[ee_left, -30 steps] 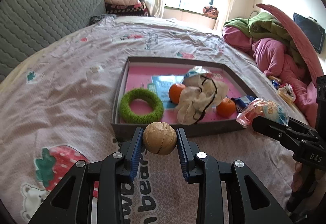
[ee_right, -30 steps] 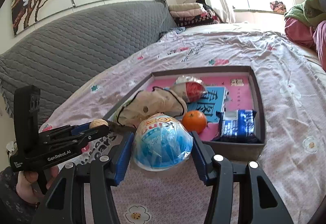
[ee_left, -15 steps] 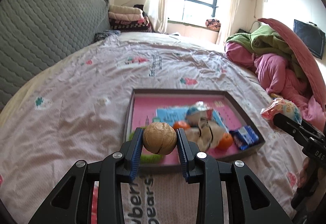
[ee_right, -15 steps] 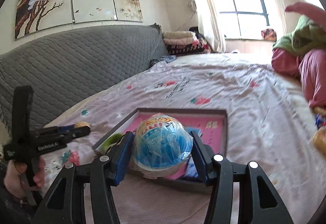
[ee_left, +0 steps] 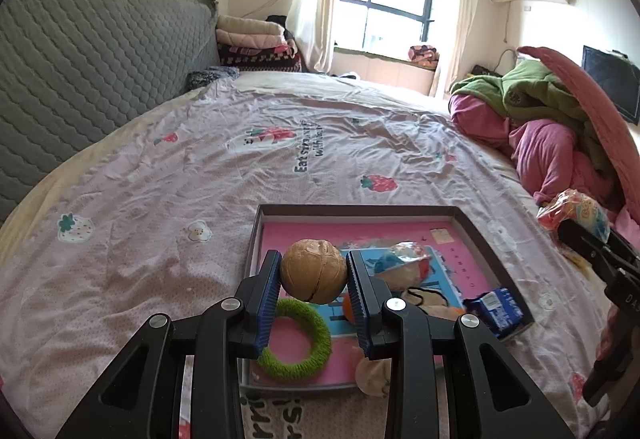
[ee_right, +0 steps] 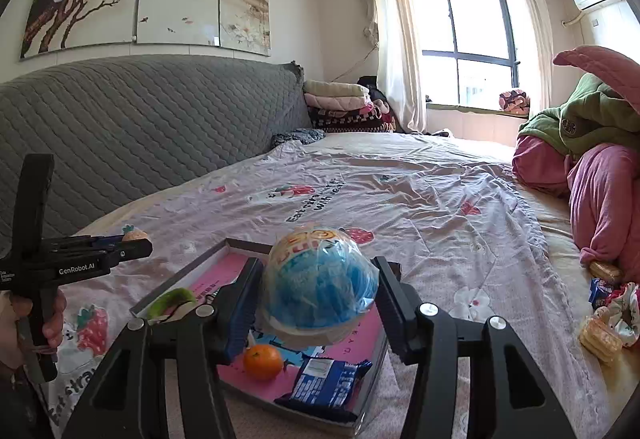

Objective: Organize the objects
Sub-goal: 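Carry the toy egg with the right tool while the left tool carries the ball, then lower the toy egg into the box while the left tool lowers the ball into the ring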

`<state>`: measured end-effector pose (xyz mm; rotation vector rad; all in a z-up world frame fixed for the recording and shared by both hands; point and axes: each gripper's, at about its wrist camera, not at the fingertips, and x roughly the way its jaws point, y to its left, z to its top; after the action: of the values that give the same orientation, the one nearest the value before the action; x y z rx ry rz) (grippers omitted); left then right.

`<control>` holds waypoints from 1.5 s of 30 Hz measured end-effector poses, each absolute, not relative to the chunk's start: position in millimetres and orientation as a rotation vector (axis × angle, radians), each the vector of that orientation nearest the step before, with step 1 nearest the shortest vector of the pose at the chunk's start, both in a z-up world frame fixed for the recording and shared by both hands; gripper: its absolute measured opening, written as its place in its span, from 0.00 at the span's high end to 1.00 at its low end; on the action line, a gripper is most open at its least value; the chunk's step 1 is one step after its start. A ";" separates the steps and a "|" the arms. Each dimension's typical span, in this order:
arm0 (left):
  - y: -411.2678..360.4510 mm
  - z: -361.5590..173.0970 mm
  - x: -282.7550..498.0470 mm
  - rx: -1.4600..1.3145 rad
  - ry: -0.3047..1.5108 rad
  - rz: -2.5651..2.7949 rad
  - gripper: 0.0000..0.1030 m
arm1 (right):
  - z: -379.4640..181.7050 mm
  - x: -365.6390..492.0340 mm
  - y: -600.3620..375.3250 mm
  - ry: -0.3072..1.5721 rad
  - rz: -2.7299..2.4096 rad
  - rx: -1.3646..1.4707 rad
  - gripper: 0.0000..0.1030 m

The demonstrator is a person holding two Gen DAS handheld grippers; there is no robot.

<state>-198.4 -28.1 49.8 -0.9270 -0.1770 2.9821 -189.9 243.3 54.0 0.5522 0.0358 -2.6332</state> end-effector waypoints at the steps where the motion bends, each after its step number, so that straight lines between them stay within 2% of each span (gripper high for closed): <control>1: -28.0 47.5 -200.6 -0.933 -0.177 2.982 0.68 | 52.0 -193.4 240.9 0.055 -2.638 0.563 0.47; 9: -27.8 20.3 -218.0 -1.006 -0.170 2.965 0.68 | 25.8 -221.8 223.1 0.118 -2.620 0.669 0.47; 19: -29.7 -4.0 -229.4 -1.069 -0.171 2.941 0.67 | -15.2 -246.5 208.0 0.080 -2.537 0.860 0.47; 40: -25.3 -19.9 -229.7 -1.114 -0.156 2.914 0.67 | -36.2 -255.4 194.3 0.171 -2.519 0.981 0.46; 42: -25.3 -20.6 -230.7 -1.116 -0.158 2.911 0.67 | -37.1 -255.7 195.0 0.170 -2.520 0.990 0.46; 45: -23.4 -22.1 -231.0 -1.119 -0.152 2.906 0.68 | -37.2 -255.8 196.8 0.153 -2.511 1.001 0.40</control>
<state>-231.0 -23.4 -22.1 -1.1194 -0.1520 2.9061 -255.8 196.8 -37.2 1.0007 0.1533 -2.5114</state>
